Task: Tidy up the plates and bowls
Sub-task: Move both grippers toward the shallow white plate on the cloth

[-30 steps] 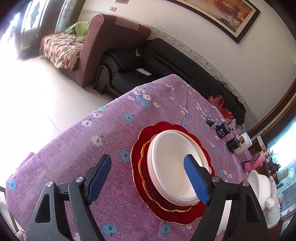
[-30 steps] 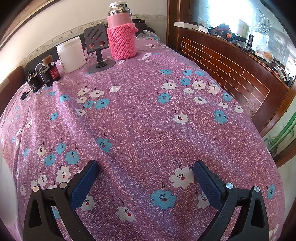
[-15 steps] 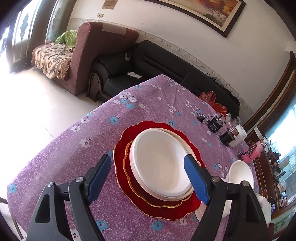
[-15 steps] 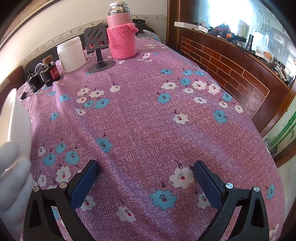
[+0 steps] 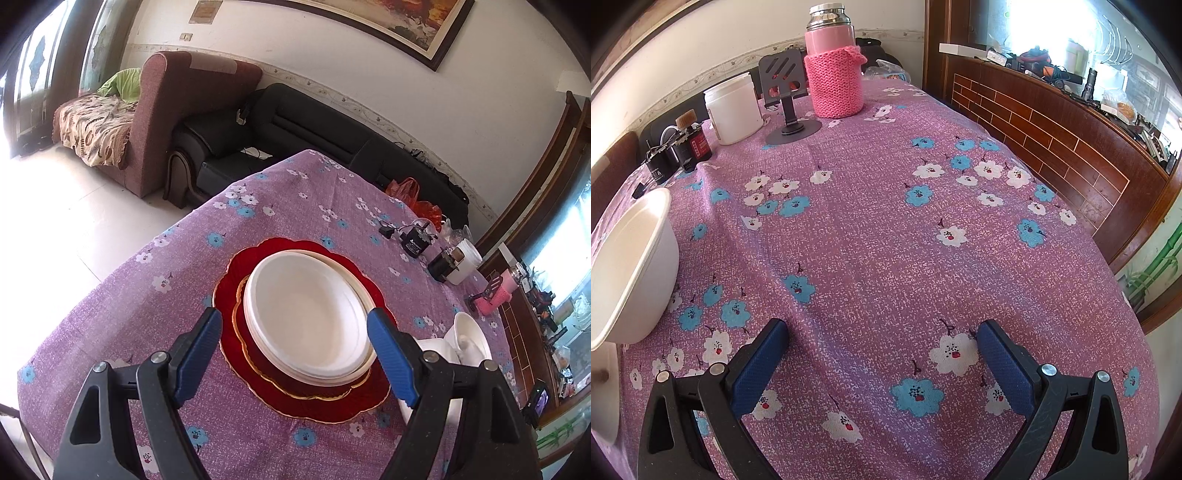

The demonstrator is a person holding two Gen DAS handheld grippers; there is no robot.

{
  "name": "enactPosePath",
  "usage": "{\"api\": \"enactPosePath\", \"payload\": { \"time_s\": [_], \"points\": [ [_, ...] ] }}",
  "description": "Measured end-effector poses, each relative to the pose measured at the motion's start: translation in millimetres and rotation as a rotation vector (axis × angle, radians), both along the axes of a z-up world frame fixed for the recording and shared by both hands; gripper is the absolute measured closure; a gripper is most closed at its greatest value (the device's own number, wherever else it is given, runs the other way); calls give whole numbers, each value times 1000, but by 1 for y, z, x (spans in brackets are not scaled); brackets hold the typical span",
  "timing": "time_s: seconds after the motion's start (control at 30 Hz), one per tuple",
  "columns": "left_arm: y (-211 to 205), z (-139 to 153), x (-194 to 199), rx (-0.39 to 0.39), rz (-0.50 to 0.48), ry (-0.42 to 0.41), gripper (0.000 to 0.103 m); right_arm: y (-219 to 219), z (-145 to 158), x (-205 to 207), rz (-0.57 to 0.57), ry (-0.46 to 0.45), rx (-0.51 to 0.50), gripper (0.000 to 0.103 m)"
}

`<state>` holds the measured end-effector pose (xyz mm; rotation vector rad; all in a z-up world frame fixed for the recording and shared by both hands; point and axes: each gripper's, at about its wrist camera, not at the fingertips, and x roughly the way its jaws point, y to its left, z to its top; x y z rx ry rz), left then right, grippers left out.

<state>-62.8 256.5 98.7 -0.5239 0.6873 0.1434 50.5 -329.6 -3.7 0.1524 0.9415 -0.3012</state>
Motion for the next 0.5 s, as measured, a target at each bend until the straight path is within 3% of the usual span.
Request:
{"api": "enactPosePath", "payload": {
  "time_s": [0.2,0.5],
  "points": [
    [-6,-2,3,-17,-24,5,23,0,0,0,0,0,0,1],
    [-35,9,5,17,-76,-5,23,1,0,0,0,0,-1,1]
  ]
}}
